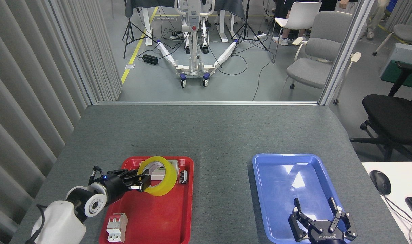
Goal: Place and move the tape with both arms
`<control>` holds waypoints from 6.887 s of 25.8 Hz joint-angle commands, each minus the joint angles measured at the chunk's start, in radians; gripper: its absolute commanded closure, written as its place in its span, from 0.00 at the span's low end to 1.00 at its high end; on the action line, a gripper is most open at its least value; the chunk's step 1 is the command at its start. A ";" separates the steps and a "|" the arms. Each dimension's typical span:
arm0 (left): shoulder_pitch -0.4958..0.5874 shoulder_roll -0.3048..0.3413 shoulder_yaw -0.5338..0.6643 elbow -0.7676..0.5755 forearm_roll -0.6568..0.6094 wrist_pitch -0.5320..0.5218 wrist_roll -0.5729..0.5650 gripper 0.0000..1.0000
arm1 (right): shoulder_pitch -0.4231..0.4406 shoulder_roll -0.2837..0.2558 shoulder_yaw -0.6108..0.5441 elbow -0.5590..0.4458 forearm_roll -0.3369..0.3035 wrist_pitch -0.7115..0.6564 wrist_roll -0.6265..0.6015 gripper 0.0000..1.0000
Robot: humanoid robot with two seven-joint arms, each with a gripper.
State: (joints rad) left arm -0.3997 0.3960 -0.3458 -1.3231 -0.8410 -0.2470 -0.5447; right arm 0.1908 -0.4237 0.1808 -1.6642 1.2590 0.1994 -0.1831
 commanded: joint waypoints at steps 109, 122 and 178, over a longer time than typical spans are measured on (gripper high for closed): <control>0.036 -0.077 0.030 0.262 0.267 -0.310 0.479 0.01 | -0.211 -0.060 0.051 0.107 -0.352 -0.677 0.066 1.00; 0.348 -0.101 0.177 -0.165 -0.461 0.238 0.569 0.01 | -0.375 -0.293 0.175 0.090 -0.359 -0.203 0.628 1.00; 0.328 -0.146 0.163 -0.122 -0.405 0.221 0.448 0.00 | -0.488 -0.282 0.341 0.339 -0.520 -0.137 0.355 0.00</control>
State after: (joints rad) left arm -0.0709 0.2503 -0.1825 -1.4455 -1.2442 -0.0247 -0.0974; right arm -0.3219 -0.7025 0.5489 -1.3162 0.7365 0.1129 0.2595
